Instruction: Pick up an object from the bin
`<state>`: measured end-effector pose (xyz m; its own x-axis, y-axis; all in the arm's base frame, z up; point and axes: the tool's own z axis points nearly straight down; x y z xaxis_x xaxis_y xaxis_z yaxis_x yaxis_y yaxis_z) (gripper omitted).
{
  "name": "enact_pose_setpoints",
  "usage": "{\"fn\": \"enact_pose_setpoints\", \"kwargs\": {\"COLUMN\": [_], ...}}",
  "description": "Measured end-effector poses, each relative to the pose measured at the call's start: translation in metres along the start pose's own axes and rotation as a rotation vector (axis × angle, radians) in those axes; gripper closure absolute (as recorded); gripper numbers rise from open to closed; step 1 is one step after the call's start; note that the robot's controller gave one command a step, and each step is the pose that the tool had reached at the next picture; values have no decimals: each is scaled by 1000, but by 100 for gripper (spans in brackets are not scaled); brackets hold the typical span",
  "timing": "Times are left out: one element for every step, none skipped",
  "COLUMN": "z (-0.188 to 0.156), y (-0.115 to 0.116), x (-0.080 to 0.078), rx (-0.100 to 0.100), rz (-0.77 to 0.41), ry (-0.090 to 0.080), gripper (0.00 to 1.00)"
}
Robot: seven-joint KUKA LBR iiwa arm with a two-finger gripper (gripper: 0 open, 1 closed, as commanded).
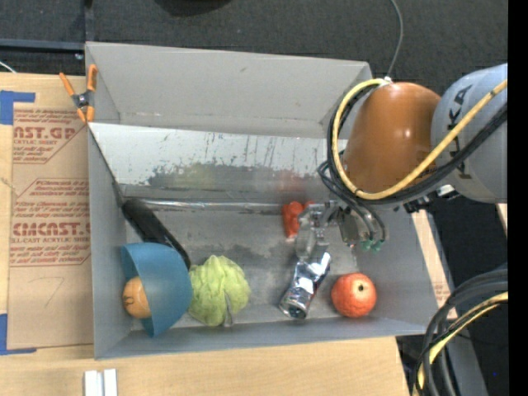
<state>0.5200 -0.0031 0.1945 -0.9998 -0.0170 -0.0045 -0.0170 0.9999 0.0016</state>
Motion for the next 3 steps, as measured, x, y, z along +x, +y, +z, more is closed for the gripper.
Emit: {"fn": "enact_pose_setpoints", "kwargs": {"z": [17,-44,77], "y": [20,70,132], "x": [2,-1,28], "rx": [3,3,-3], "rz": [3,-212,-128], "ry": [-7,-16,13], "gripper": [100,100,100]}}
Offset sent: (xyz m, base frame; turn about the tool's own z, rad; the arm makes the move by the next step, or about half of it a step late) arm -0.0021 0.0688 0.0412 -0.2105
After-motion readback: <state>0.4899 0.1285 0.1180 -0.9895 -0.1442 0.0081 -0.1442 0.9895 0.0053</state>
